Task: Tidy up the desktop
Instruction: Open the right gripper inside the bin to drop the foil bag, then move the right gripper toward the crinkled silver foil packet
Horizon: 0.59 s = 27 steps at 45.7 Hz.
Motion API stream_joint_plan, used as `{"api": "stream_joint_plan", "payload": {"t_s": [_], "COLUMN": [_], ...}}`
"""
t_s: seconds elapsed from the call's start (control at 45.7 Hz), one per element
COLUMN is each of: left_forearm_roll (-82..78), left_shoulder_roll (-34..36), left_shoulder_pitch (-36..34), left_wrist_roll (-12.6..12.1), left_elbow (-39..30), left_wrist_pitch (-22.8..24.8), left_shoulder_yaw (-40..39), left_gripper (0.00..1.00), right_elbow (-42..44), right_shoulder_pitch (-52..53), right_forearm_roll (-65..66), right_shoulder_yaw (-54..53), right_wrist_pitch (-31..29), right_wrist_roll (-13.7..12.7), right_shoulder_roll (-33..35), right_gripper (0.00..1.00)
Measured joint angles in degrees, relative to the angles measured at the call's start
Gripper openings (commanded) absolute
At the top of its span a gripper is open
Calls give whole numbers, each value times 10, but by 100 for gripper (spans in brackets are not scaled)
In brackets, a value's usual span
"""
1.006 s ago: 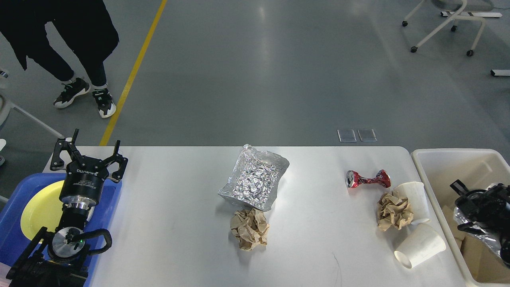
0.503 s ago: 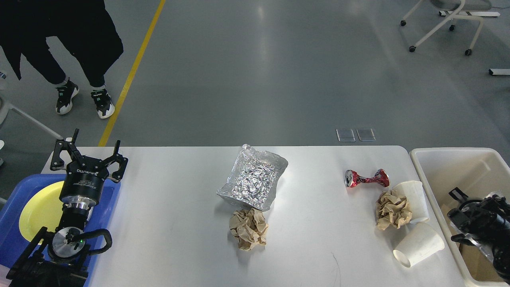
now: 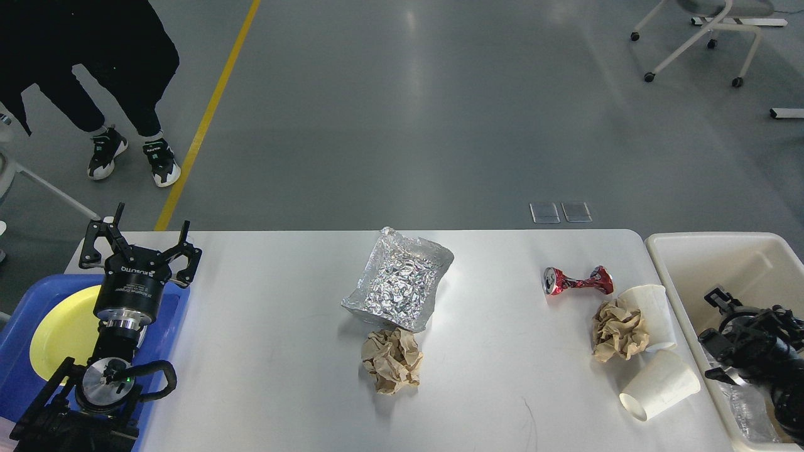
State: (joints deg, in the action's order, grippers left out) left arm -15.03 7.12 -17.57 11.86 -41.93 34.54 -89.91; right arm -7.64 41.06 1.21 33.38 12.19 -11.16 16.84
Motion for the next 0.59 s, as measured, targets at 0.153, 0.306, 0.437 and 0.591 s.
{"api": "stream_joint_plan", "payload": {"t_s": [0.153, 0.306, 0.437, 0.591], "left_forearm_roll": [0, 0, 0, 0], "left_shoulder_roll": [0, 0, 0, 0], "left_shoulder_pitch": [0, 0, 0, 0], "left_wrist_roll": [0, 0, -1, -1], "left_elbow": [0, 0, 0, 0], "left_wrist_pitch": [0, 0, 0, 1], "left_shoulder_yaw": [0, 0, 0, 1], "left_gripper": [96, 96, 96, 96], "right_elbow": [-68, -153, -211, -263], "right_shoulder_pitch": [74, 168, 253, 373], "right_forearm_roll": [30, 102, 156, 178], "right_shoulder_yaw": [5, 7, 19, 85], "right_wrist_pitch": [-20, -74, -182, -362], "right_wrist_roll": [-2, -7, -14, -17], "right_shoulder_roll": [33, 80, 108, 106], "right_gripper": [100, 100, 100, 100]}}
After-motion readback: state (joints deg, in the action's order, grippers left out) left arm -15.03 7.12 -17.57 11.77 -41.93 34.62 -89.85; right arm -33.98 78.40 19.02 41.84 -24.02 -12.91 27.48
